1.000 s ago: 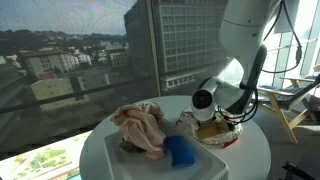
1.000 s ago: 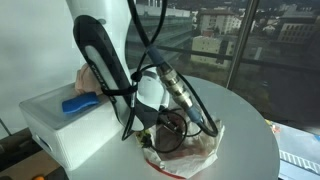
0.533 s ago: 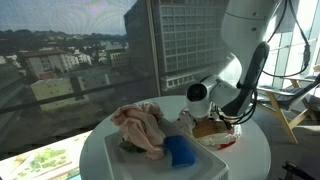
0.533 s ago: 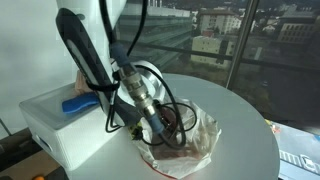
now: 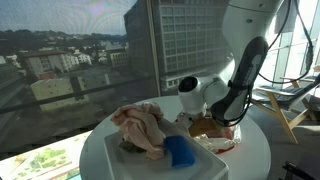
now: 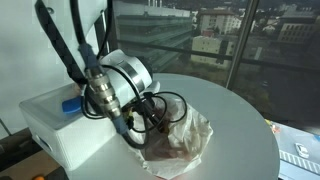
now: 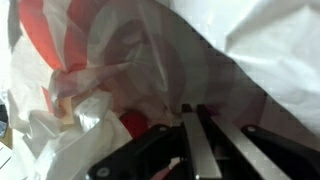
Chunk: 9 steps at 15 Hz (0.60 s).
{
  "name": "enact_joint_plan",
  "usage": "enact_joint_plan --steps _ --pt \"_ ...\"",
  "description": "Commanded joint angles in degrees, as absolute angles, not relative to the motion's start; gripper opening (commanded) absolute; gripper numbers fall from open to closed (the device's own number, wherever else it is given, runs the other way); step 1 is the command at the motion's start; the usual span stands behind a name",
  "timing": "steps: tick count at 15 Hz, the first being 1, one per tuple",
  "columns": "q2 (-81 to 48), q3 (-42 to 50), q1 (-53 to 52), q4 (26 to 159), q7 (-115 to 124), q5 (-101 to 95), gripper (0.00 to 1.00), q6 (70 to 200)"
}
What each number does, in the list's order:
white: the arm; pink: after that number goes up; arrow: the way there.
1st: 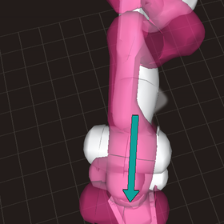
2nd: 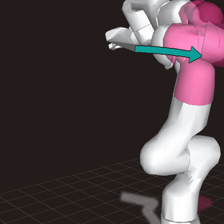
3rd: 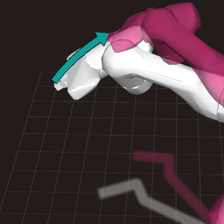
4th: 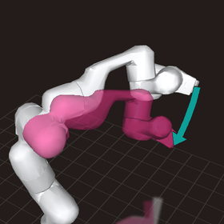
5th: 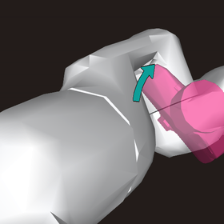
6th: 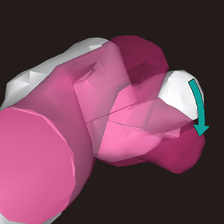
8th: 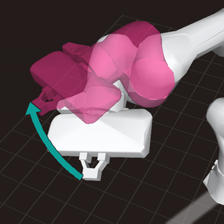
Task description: Remove the objects in the plastic bag
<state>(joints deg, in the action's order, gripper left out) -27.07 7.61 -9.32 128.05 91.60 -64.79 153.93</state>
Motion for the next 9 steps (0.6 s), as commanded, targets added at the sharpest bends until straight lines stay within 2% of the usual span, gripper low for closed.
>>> enact_joint_plan --steps 1,8,9 --pt "-22.2 2.88 -7.56 130.21 81.48 -57.6 0.12 147.38" --pt "-19.1 -0.94 -8.94 128.02 71.48 -51.79 0.14 132.85" --pt "-19.45 -0.89 -8.88 127.75 71.1 -52.48 0.39 133.21"
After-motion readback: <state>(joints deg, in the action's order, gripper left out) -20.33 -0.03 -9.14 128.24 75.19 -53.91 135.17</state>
